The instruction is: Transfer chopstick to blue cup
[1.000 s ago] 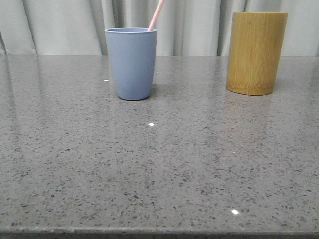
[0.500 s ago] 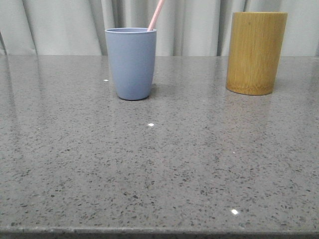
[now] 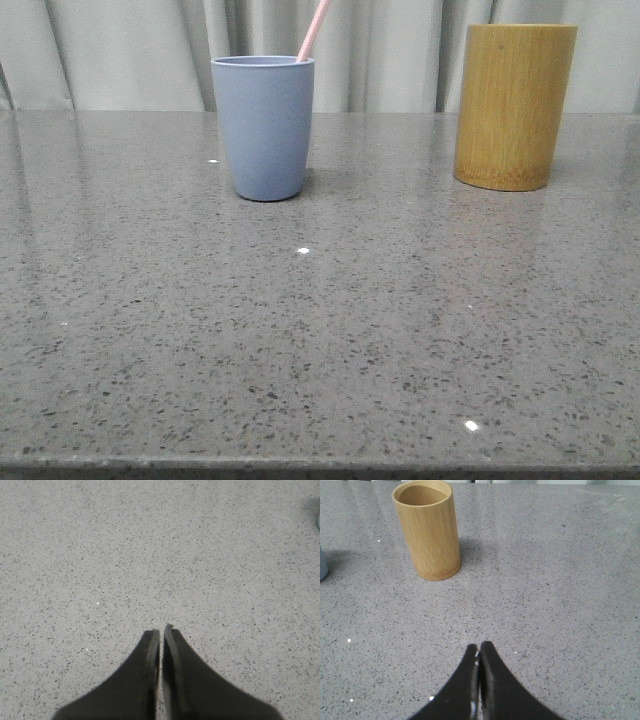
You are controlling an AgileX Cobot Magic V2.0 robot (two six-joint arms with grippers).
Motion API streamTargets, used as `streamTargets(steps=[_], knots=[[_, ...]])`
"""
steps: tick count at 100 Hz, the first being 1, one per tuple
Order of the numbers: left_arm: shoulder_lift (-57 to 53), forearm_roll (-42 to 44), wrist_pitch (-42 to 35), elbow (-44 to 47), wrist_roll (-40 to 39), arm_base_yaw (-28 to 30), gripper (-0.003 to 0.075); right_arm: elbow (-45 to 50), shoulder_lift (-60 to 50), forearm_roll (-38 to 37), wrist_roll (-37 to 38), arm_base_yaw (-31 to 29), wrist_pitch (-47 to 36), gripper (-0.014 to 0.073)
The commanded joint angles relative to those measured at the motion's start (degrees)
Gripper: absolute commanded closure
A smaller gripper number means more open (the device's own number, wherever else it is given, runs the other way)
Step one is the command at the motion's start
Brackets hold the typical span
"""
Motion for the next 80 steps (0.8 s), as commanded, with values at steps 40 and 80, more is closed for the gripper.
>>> streamTargets(steps=[40, 80], knots=[[0.2, 0.0, -4.5, -1.4, -0.6, 0.3, 0.0739, -1.4, 0.5, -1.4, -0.5, -0.3, -3.9, 0.0662], [-0.1, 1.6, -7.6, -0.7, -0.6, 0.3, 0.0739, -1.4, 0.5, -1.4, -0.5, -0.3, -3.9, 0.0662]])
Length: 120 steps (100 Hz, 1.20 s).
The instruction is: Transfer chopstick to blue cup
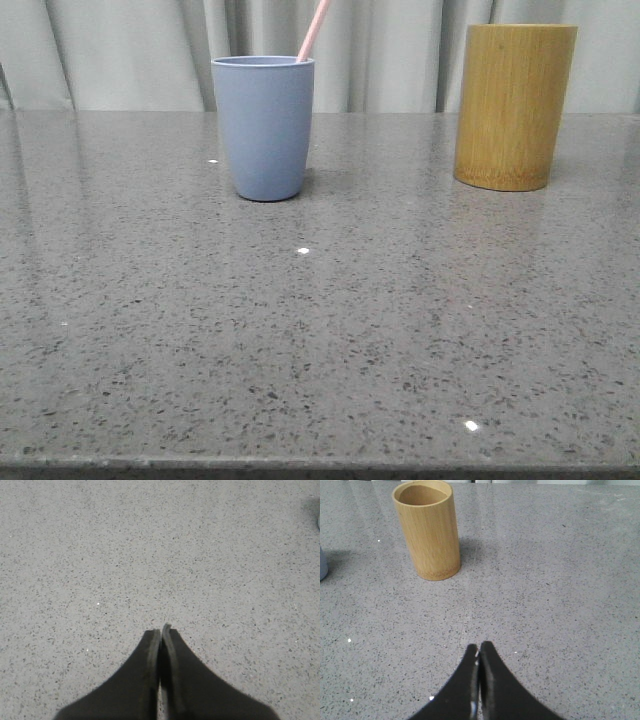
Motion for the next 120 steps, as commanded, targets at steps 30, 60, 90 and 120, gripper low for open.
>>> streamTargets(steps=[30, 60, 90, 120], knots=[[-11.6, 1.1, -39.1, 16.1, -0.6, 0.3, 0.0739, -1.4, 0.5, -1.4, -0.5, -0.3, -3.9, 0.0662], [-28.6, 1.3, -42.7, 32.3, -0.6, 0.3, 0.0739, -1.4, 0.5, -1.4, -0.5, -0.3, -3.9, 0.0662], [-29.9, 2.9, -45.4, 36.4, -2.2, -0.1, 0.0739, -1.4, 0.5, -1.4, -0.5, -0.3, -3.9, 0.0662], [-29.9, 3.7, -47.4, 37.4, -2.2, -0.1, 0.0739, -1.4, 0.5, -1.4, -0.5, -0.3, -3.9, 0.0662]])
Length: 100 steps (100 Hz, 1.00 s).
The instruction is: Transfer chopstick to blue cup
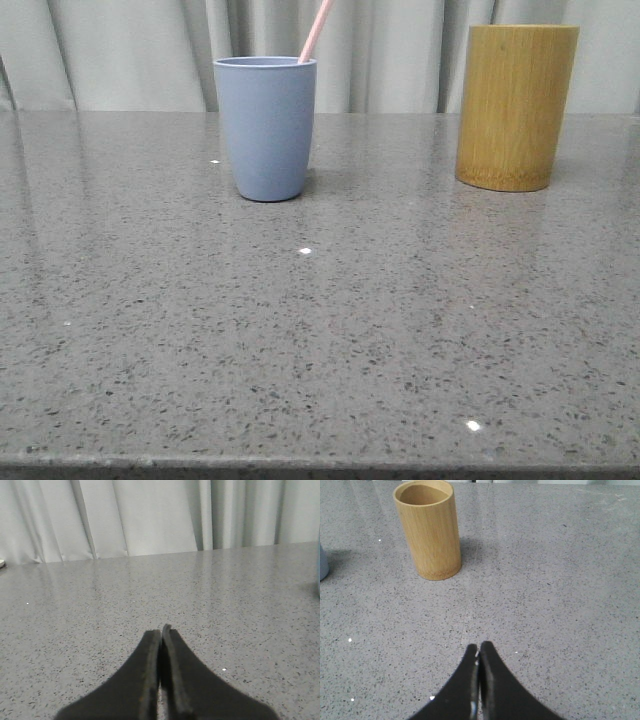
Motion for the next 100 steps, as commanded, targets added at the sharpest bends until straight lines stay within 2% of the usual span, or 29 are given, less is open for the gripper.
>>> streamTargets(steps=[1, 80, 100], knots=[[-1.9, 0.2, -4.9, 0.5, -0.8, -0.1, 0.0739, -1.4, 0.5, -1.4, -0.5, -0.3, -4.0, 0.0662], [-1.9, 0.1, -4.9, 0.5, -0.8, -0.1, 0.0739, -1.4, 0.5, -1.4, -0.5, -0.3, -3.9, 0.0662], [-1.9, 0.1, -4.9, 0.5, -0.8, -0.1, 0.0739, 1.3, -4.2, -5.0, -0.7, -0.6, -6.2, 0.0662]])
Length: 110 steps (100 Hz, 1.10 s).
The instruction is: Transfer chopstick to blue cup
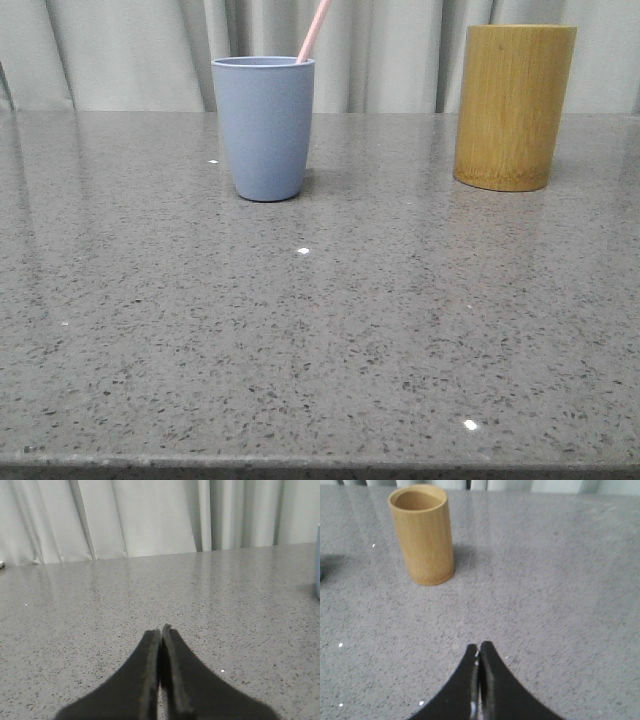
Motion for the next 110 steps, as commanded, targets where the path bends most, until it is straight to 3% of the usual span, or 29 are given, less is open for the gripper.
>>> streamTargets(steps=[1, 18, 40, 73, 110], knots=[[-1.9, 0.1, -4.8, 0.5, -0.8, -0.1, 0.0739, 0.5, -2.0, -2.6, -0.7, -0.7, -5.5, 0.0662], [-1.9, 0.1, -4.8, 0.5, -0.8, -0.1, 0.0739, 9.0, -10.0, 0.1, -3.8, -5.3, -13.4, 0.0662], [-1.9, 0.1, -4.8, 0.5, -0.8, -0.1, 0.0739, 23.2, -19.6, 11.1, -16.6, -12.1, -27.7, 0.0662], [-1.9, 0.1, -4.8, 0.5, -0.8, -0.1, 0.0739, 36.8, -20.1, 11.6, -15.6, -12.7, -44.7, 0.0662], [-1.9, 0.1, -4.8, 0.5, -0.8, -0.1, 0.0739, 37.7, -20.1, 11.6, -15.4, -12.7, -44.4, 0.0662]])
